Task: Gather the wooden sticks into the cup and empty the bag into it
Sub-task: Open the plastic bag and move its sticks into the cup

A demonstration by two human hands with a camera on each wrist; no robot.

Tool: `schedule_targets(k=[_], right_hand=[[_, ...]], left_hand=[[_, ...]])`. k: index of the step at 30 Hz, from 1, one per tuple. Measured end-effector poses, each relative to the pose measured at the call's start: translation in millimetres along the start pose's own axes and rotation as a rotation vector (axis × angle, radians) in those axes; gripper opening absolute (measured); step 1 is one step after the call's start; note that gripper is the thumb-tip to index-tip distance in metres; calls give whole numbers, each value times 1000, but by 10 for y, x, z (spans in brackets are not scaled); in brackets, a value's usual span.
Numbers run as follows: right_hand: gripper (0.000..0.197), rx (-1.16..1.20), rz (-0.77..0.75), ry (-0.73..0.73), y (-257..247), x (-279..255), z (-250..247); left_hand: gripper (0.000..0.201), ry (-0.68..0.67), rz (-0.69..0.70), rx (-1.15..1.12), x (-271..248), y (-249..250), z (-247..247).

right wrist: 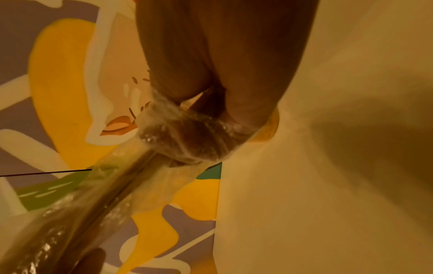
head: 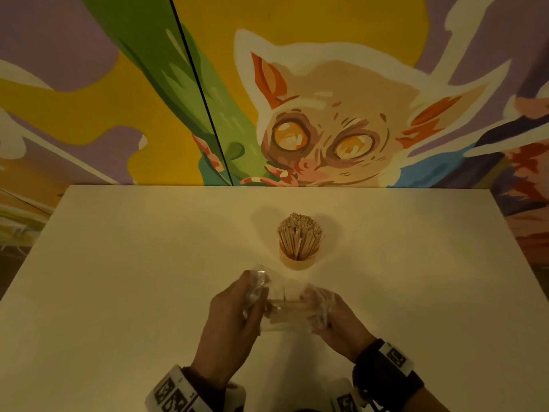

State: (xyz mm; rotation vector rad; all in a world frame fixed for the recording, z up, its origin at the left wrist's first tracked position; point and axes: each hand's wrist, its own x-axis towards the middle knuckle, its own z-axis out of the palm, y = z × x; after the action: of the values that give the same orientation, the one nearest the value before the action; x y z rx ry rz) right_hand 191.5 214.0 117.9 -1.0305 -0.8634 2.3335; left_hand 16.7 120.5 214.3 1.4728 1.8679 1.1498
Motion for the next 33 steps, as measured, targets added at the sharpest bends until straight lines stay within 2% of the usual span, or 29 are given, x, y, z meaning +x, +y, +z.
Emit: schedule_targets(k=[4,9,12,16,19,21,25,27,30,33], right_hand=[[23,74,7,33,-6,-11,-57],[41,11,25,68,-1,1,-109],[26,-30,3,77,-37,-11,-85],[25,-246,-83,153,-85,-30,-141],[25,-134,-86,223,-106,4,-334],[20,-110,-77,302,-120,9,-506],[33,-244,-98,464,-126,-96,-932],[33,-300,-99,528,-128,-198,-1151],[29,-364,-100,606,-133,-377,-1431],[30,-387,-86,644,-103,-512,-1585]], left_hand=[[22,51,-166,-255,14,117,-90],[18,46,-168,-349,-10,227,-103],[18,34,-172,-394,-8,185,-109],[21,100,-221,-455,-2,-12,-160],[20,184,-299,-496,-3,-321,-238],[19,194,-366,-500,-36,-606,-253],[15,194,-534,-400,-165,-1181,-205],[9,160,-638,-328,-248,-1377,-171],[27,116,-782,-171,-378,-1586,-145],[50,120,-776,117,-489,-1733,-186]])
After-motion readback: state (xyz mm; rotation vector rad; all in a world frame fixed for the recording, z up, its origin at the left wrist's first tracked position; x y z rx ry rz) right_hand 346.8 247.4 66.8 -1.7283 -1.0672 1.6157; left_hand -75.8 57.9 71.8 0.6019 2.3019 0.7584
